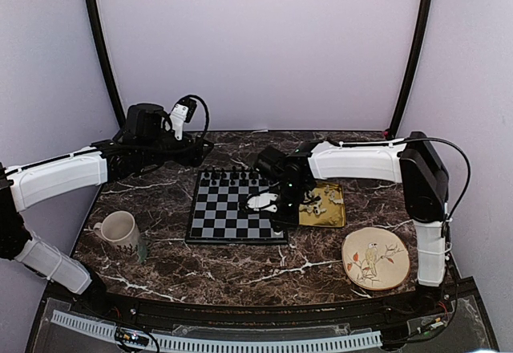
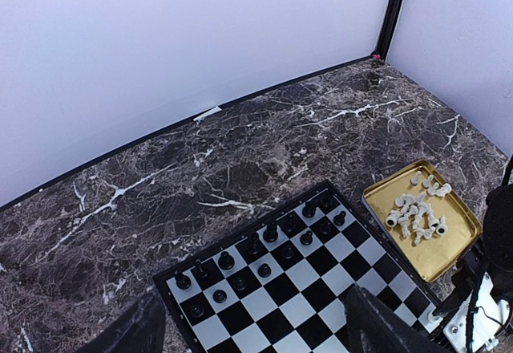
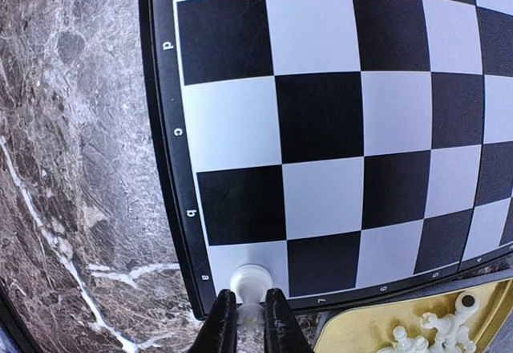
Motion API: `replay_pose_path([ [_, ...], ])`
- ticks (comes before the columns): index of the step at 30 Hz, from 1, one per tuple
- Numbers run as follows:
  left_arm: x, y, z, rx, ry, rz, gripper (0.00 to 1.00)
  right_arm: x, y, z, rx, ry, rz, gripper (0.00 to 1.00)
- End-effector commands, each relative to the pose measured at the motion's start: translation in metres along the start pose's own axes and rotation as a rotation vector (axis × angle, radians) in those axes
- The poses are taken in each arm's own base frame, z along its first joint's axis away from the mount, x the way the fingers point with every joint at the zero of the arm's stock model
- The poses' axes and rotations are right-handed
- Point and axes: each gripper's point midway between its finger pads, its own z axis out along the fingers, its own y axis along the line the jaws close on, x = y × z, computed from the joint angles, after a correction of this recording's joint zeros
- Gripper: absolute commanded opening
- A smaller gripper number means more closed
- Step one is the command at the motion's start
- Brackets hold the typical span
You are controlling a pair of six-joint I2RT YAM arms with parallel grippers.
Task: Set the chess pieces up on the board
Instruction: Place the rook at h1.
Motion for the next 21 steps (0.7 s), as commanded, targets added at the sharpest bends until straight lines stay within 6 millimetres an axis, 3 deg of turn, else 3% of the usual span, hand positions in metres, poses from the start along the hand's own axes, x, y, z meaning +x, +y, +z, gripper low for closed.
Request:
replay_pose_path([
  [1,-0.023,-0.003,-0.013,0.011,-0.058,0.005,0.80,-0.012,0.001,0.002,-0.006,-0.030,-0.002,0.11],
  [6,-0.023,-0.004,-0.013,0.015,-0.057,0.004,0.79,-0.010,0.001,0.006,-0.011,-0.016,0.001,0.11],
  [13,-0.022,-0.005,-0.012,0.019,-0.054,0.003,0.80,-0.010,-0.001,0.002,0.009,-0.022,0.002,0.26],
  [21,-0.016,-0.004,-0.006,0.018,-0.040,0.006,0.80,-0.018,-0.009,-0.029,0.017,-0.094,0.040,0.36],
])
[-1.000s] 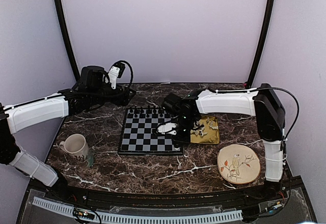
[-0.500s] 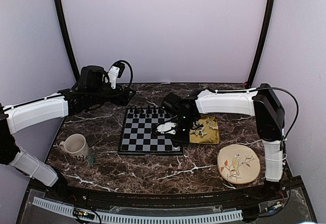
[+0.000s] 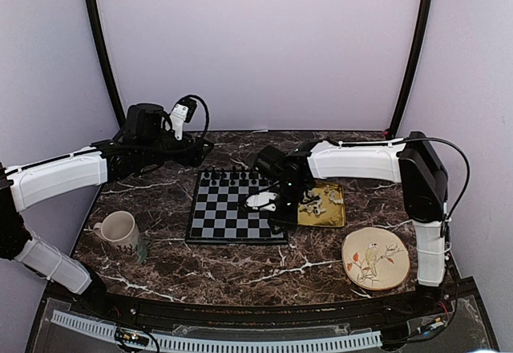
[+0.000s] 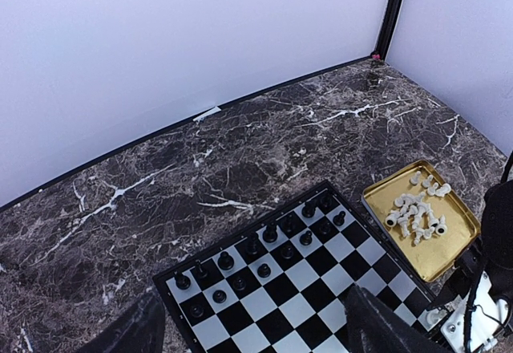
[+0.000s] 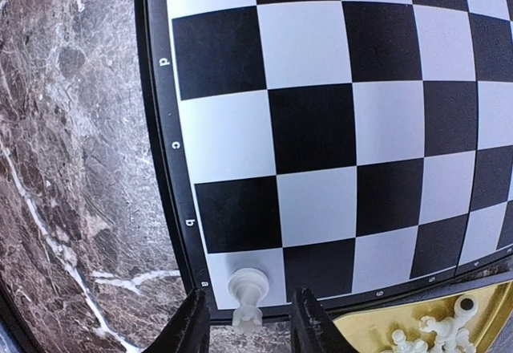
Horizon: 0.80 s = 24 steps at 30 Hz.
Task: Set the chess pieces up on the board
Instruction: Place the rook at h1, then pick up the pawn from the storage box.
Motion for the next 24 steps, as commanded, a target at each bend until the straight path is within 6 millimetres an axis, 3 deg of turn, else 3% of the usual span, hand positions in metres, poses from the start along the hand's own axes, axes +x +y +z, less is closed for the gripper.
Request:
replay_pose_path([
  [1,-0.015,-0.005,-0.005,0.023,-0.037,0.010,0.80,-0.015,-0.010,-0.036,0.020,-0.097,0.029,0.36],
  [3,-0.012,-0.007,-0.002,0.033,-0.037,0.018,0.81,-0.011,-0.022,-0.053,0.035,-0.140,0.065,0.36],
  [7,-0.012,0.003,0.001,-0.020,-0.048,0.017,0.92,0.009,-0.053,-0.084,0.089,-0.234,0.161,0.36],
  [9,-0.016,0.014,-0.001,-0.090,-0.068,0.009,0.99,0.026,-0.073,-0.095,0.129,-0.284,0.217,0.35],
  [11,-0.021,0.024,-0.004,-0.149,-0.095,0.013,0.99,0.047,-0.094,-0.105,0.175,-0.331,0.287,0.35],
  [14,-0.020,0.021,-0.006,-0.133,-0.115,0.082,0.99,0.079,-0.117,-0.105,0.228,-0.326,0.374,0.33],
  [17,-0.019,0.006,-0.005,-0.049,-0.120,0.144,0.92,0.115,-0.141,-0.096,0.319,-0.259,0.477,0.32],
  [19,-0.017,-0.003,-0.002,0.003,-0.113,0.164,0.80,0.135,-0.158,-0.092,0.384,-0.206,0.527,0.30],
  [21,-0.012,-0.008,0.004,0.036,-0.083,0.183,0.70,0.144,-0.166,-0.089,0.384,-0.182,0.555,0.30],
  [24,-0.003,-0.014,0.016,0.074,-0.014,0.184,0.66,0.144,-0.161,-0.084,0.338,-0.186,0.549,0.29],
])
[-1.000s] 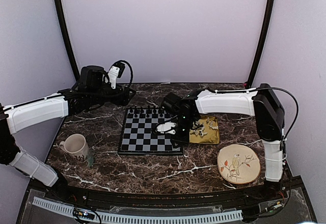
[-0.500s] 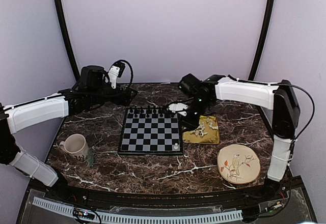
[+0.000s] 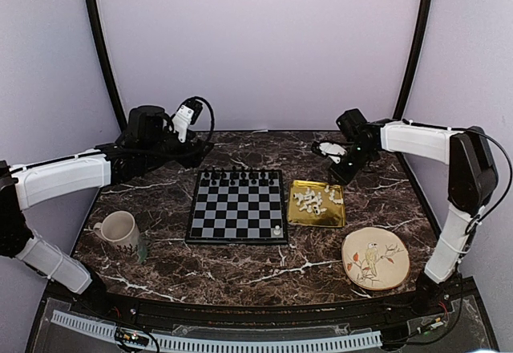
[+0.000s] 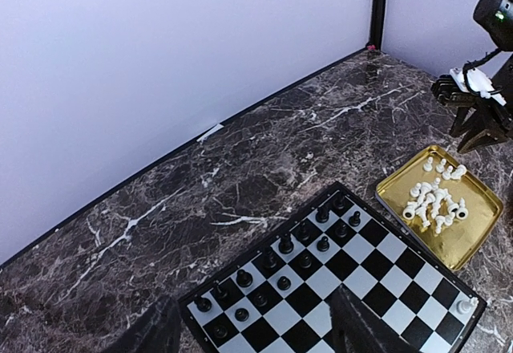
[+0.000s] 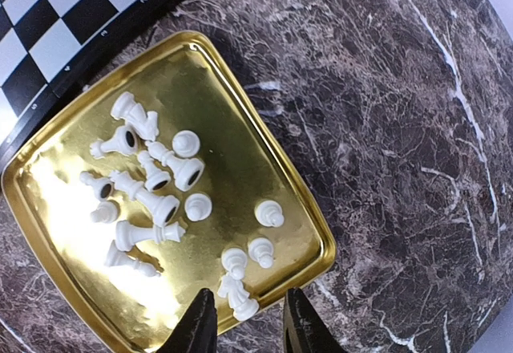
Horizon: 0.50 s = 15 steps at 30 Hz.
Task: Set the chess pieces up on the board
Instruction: Pick up the pawn from the storage box.
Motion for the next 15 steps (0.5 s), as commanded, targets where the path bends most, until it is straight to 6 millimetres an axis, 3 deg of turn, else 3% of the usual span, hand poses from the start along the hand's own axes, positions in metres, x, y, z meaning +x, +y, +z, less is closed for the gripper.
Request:
replay_pose_path([
  [1,0.000,-0.017,0.013,0.098,0.045,0.032,0.65,-0.003,-0.008,0.003,0.016,-0.016,0.021,0.29],
  [8,0.003,-0.024,0.017,0.134,0.053,0.017,0.66,0.011,0.003,0.020,-0.041,0.027,0.015,0.23],
  [15,0.001,-0.023,0.014,0.130,0.045,0.020,0.67,0.022,0.007,0.038,-0.066,0.081,0.016,0.24],
])
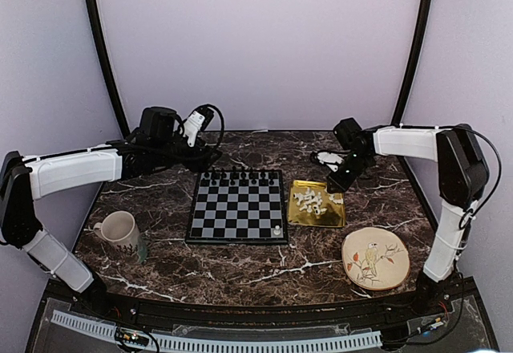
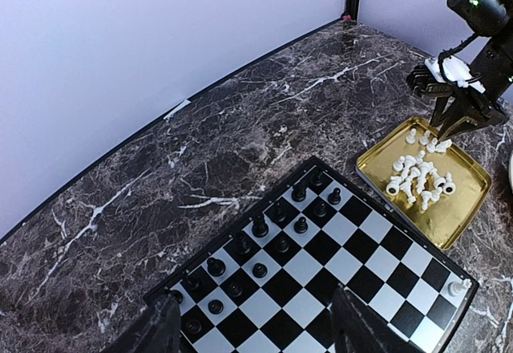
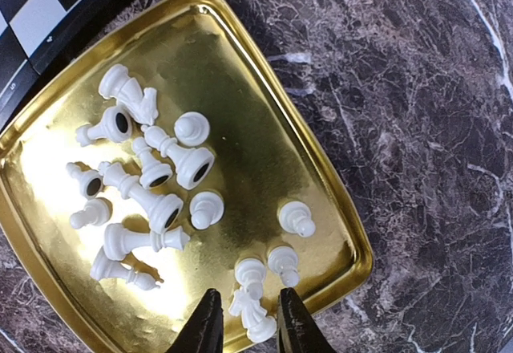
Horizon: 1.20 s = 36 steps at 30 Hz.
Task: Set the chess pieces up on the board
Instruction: Pick up the pawn from the storage box.
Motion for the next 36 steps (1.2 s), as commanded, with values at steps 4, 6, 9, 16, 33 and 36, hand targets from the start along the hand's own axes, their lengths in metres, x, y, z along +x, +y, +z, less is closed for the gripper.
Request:
replay_pose_path([
  [4,-0.017,-0.003,-0.010,0.011,-0.044,0.015,0.67,0.013,0.002,0.020,-0.016,0.058,0.000,0.25],
  [6,-0.016,-0.003,-0.009,0.010,-0.041,0.015,0.67,0.016,0.004,0.024,-0.029,0.067,-0.001,0.25],
  [9,-0.015,-0.003,-0.008,0.011,-0.036,0.015,0.67,0.020,0.006,0.029,-0.042,0.081,0.000,0.23],
  [16,-0.012,-0.003,-0.004,0.013,-0.026,0.014,0.67,0.024,0.010,0.032,-0.058,0.094,-0.001,0.16],
  [33,-0.017,-0.006,-0.012,0.032,-0.045,-0.009,0.67,-0.038,0.035,-0.048,-0.099,-0.127,-0.061,0.00],
  [36,-0.021,-0.005,-0.016,0.024,-0.055,-0.035,0.67,-0.053,0.054,-0.065,-0.096,-0.144,-0.145,0.00],
])
